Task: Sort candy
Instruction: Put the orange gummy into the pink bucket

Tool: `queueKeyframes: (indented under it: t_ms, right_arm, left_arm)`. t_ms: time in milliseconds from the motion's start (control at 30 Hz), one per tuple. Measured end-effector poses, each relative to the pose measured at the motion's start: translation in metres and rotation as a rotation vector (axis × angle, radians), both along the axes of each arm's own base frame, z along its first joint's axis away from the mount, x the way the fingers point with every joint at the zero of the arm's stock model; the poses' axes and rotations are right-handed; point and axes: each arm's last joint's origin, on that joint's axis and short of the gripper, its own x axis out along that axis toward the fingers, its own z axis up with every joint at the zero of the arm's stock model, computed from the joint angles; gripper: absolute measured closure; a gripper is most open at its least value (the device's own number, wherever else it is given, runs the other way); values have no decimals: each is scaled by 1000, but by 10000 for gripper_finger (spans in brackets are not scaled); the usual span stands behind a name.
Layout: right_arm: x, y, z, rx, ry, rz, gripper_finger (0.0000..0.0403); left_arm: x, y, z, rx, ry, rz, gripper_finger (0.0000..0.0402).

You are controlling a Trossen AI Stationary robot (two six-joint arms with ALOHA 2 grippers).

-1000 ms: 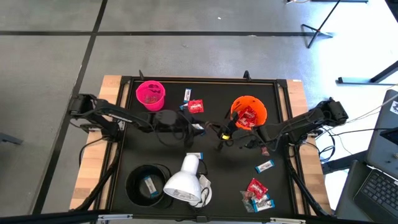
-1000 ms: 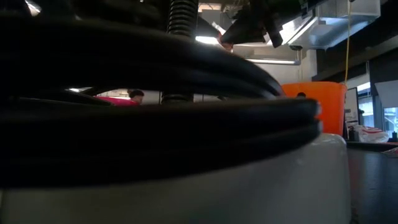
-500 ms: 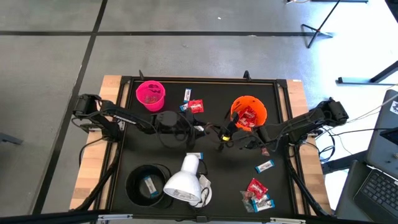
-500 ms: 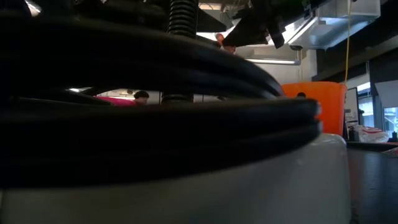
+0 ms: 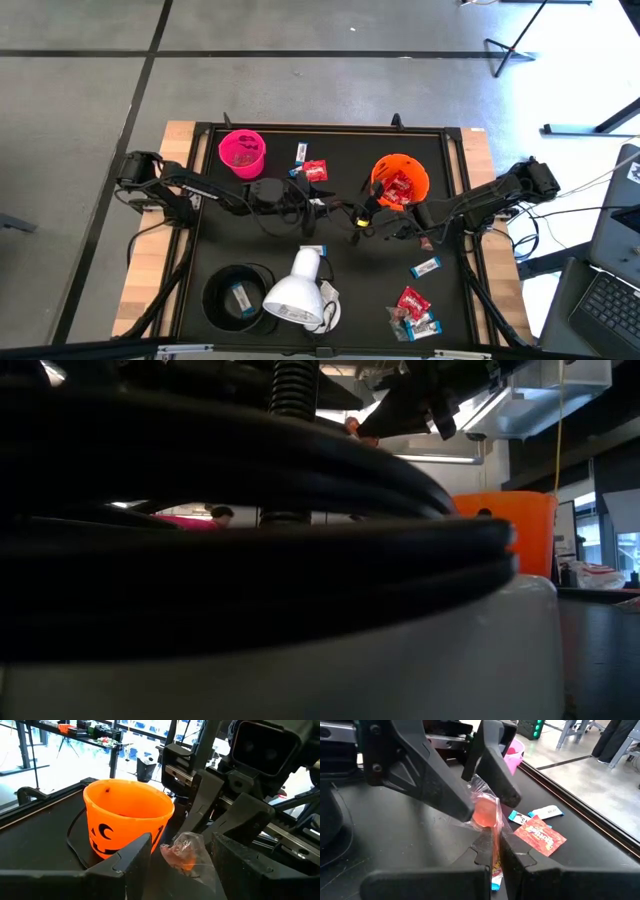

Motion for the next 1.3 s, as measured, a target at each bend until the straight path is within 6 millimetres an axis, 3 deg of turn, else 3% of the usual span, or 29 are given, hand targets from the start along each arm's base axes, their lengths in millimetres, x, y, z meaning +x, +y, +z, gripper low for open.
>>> queueKeyframes:
  t_ms: [233,633,1033,1300]
  right_arm:
    - [0,0,0,0,0,0,382]
    - [0,1,0,4,9,31,368]
    - [-8,1,6,10,48,91,217]
    - [-26,-1,24,155,33,175,196]
  left_arm:
    - [0,0,0,1,2,3,249]
    - [0,0,-1,52,15,-2,394]
    - [-7,8,3,111,88,61,401]
    - [-50,27,33,226,268,303,401]
